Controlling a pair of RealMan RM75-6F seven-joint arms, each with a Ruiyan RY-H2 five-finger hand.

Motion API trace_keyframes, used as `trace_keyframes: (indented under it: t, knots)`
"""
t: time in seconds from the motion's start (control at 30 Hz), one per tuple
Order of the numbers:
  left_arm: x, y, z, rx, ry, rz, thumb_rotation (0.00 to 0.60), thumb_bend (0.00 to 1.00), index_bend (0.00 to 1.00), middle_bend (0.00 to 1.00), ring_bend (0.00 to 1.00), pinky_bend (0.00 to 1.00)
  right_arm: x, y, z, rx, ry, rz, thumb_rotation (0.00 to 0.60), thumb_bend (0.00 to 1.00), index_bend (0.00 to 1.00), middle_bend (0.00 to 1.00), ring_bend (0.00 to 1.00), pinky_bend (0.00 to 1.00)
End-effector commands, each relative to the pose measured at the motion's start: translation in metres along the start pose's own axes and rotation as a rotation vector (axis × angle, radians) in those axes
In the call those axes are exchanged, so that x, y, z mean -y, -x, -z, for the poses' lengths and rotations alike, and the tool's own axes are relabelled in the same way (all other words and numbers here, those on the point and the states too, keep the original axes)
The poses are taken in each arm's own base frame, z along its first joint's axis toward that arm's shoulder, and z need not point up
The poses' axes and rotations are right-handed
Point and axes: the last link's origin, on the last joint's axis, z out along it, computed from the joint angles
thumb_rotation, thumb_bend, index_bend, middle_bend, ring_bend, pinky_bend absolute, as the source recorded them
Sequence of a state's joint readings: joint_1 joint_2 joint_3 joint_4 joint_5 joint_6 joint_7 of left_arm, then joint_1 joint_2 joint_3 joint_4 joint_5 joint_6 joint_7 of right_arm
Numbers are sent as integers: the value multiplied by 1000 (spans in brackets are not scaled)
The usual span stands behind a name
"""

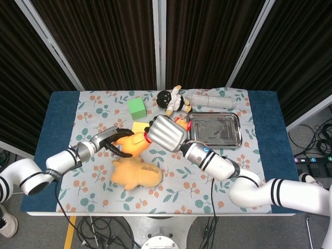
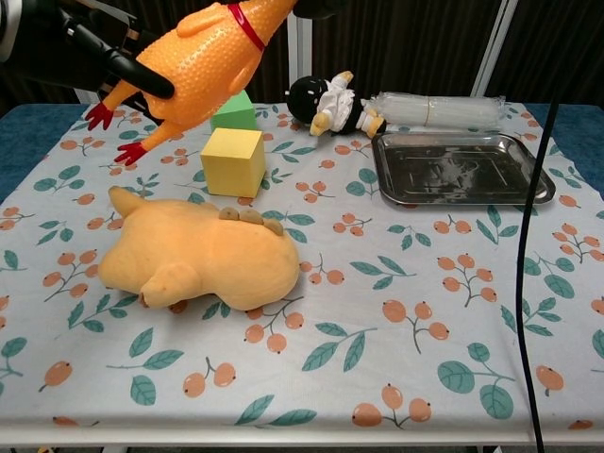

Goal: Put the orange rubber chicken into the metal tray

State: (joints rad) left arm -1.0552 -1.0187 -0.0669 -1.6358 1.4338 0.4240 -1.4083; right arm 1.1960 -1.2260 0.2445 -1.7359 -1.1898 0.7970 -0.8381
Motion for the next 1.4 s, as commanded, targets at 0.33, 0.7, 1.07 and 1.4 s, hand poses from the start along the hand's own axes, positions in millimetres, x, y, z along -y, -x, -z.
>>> trace_keyframes:
  t: [0.33, 0.7, 1.07, 1.4]
  knots:
    - [6, 0, -12, -87, 28, 68, 600, 571, 679, 691, 622, 716, 9, 0, 2, 8, -22, -36, 600, 402, 1000, 819, 779, 1000]
    - [12, 3, -15, -151, 25, 106, 600, 728, 856, 876, 790, 878, 9, 0, 5, 10, -18, -55, 600, 402, 1000, 820, 785, 1000]
    - [19, 9, -7, -129, 40, 62, 510, 604, 270, 334, 285, 475, 2, 8, 3, 16, 9, -48, 600, 402, 1000, 820, 785, 1000]
    - [24, 9, -3, -110, 75, 11, 559, 349, 177, 180, 152, 332, -2, 17, -3, 31, 5, -37, 600, 402, 1000, 821, 785, 1000]
